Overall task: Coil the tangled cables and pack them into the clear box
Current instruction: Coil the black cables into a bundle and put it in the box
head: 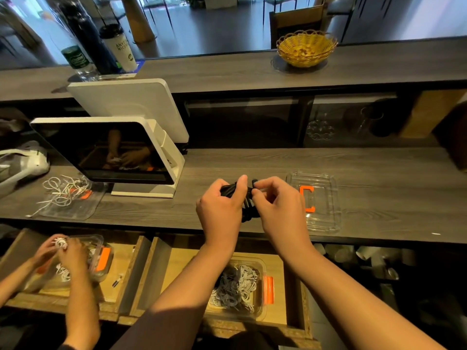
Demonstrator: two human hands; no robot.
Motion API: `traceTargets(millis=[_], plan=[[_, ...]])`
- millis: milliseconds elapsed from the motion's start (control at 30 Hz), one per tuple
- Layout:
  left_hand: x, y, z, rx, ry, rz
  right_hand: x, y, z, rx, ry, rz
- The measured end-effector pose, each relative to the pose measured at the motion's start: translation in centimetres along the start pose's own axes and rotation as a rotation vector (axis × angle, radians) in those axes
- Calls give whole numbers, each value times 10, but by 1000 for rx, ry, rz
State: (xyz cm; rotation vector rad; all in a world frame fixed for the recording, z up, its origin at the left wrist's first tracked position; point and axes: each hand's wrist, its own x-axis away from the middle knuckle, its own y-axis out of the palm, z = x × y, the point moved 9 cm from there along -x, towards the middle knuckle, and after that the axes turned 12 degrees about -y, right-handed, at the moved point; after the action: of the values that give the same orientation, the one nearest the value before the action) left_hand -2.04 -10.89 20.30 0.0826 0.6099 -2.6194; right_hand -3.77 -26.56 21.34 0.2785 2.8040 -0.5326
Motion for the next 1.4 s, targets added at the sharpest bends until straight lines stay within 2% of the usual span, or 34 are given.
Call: traceTargets(millis=[133,367,533,667,733,867,1033,1200,1267,1333,1400], plan=[[-12,-1,-3,-40,-52,32,-1,6,2,26,21,-70],[-20,0,-6,-161,-25,38,-8,25,3,312,-25,-297],[-22,2,-16,-167,-106,40,-9,31,4,457,-46,-473],[-24,8,-22,-194,-107,-37,-11,45,6,539,-73,-717],[-26,13,-23,-213,-111,-94,-11,49,4,540,-112,-775],[-29,12,-23,-228,-113,-119,-8,48,1,472,-139,-787],[-27,9,-24,-162,-131,-126,-18,45,4,538,-192,-846],[-29,6,-27,-112,-190,-126,-20,45,9,247,-63,-766],[-30,7,-30,-74,-238,-137,-21,41,13,92,5,-687],[-28,7,-36,-8,-302,-133,-25,33,20,-52,82,-531],[-26,5,-41,48,-358,-115,-28,28,23,18,63,-436]])
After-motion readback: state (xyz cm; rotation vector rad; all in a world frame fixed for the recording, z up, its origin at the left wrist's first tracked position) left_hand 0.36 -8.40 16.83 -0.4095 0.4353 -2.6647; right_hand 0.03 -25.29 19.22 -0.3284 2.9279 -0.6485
